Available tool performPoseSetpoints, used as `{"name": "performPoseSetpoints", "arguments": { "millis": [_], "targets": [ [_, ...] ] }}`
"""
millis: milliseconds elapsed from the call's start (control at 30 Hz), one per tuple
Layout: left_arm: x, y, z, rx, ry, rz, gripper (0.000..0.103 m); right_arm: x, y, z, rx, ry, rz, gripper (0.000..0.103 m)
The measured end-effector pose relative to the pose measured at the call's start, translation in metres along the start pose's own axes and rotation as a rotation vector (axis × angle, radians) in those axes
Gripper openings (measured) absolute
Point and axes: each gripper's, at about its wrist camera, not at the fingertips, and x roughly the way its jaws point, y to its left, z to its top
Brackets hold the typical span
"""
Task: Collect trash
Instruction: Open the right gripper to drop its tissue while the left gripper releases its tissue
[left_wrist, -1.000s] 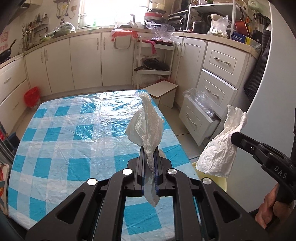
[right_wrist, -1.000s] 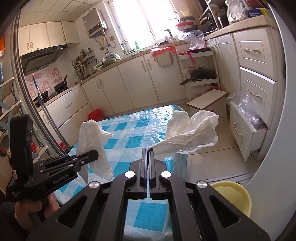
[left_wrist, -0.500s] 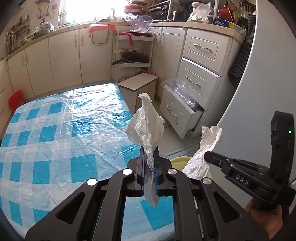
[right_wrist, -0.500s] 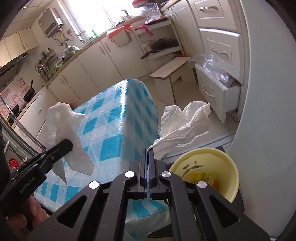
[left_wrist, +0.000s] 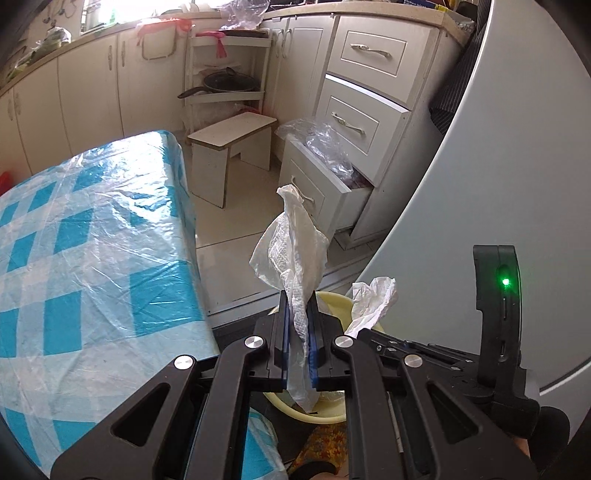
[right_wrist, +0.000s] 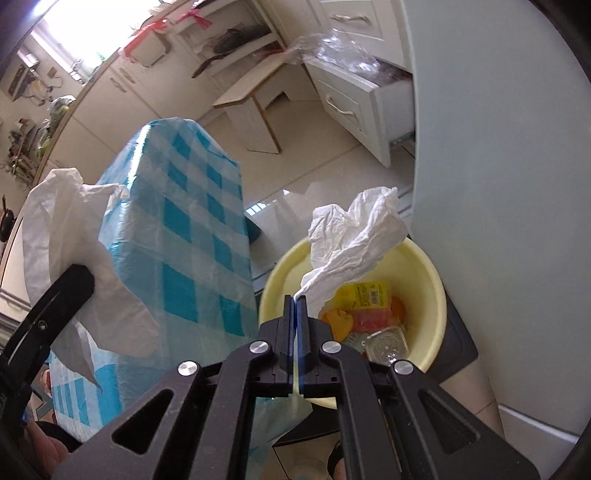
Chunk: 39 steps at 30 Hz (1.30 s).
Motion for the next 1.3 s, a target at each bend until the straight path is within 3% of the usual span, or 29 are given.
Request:
{"name": "performPoseSetpoints", "arguments": {
  "millis": [200,233,267,333,400,533,667,733,800,867,1000,1133,1200,1300],
  "targets": [
    [0.026,-0.011,-0.007,-0.031,0.06,-0.037,0.008,0.015,-0.026,-0.002,0.085,0.055,-0.032,0.003],
    [0.031,-0.013,-0.008,-0.035,0.071,-0.041,0.008,0.017,-0.029,-0.002,0.101,0.065,-0.035,0.008],
    [0.036,-0.015,-0.009,-0.041,0.083,-0.044,0.008,0.02,-0.034,-0.002,0.12,0.077,-0.036,0.023],
    [0.048,-0.018,-0.012,-0.054,0.109,-0.043,0.008,0.023,-0.041,-0.002,0.156,0.078,-0.039,0.044],
    [0.06,-0.02,-0.015,-0.071,0.137,-0.042,0.008,0.02,-0.045,-0.001,0.176,0.066,-0.04,0.044],
    [0.078,-0.025,-0.02,-0.088,0.178,-0.026,0.008,0.001,-0.049,0.003,0.199,-0.017,-0.05,0.049],
    [0.095,-0.032,-0.023,-0.08,0.217,-0.007,0.008,-0.027,-0.044,0.01,0.184,-0.155,-0.107,0.062],
    [0.104,-0.034,-0.026,-0.077,0.246,-0.001,0.017,-0.04,-0.04,0.012,0.169,-0.213,-0.128,0.064],
    [0.108,-0.037,-0.029,-0.064,0.261,0.009,0.039,-0.049,-0.037,0.015,0.157,-0.26,-0.156,0.07],
    [0.105,-0.036,-0.03,-0.067,0.248,0.019,0.053,-0.055,-0.035,0.018,0.149,-0.295,-0.177,0.073],
    [0.087,-0.032,-0.027,-0.092,0.201,0.013,0.071,-0.069,-0.028,0.022,0.126,-0.357,-0.227,0.08],
    [0.062,-0.03,-0.02,-0.087,0.144,-0.018,0.074,-0.085,-0.016,0.021,0.09,-0.419,-0.244,0.088],
    [0.045,-0.029,-0.018,-0.073,0.106,-0.003,0.085,-0.093,-0.008,0.018,0.073,-0.457,-0.245,0.09],
    [0.021,-0.025,-0.016,-0.058,0.059,0.003,0.089,-0.108,0.004,0.014,0.042,-0.511,-0.235,0.092]
  ]
}}
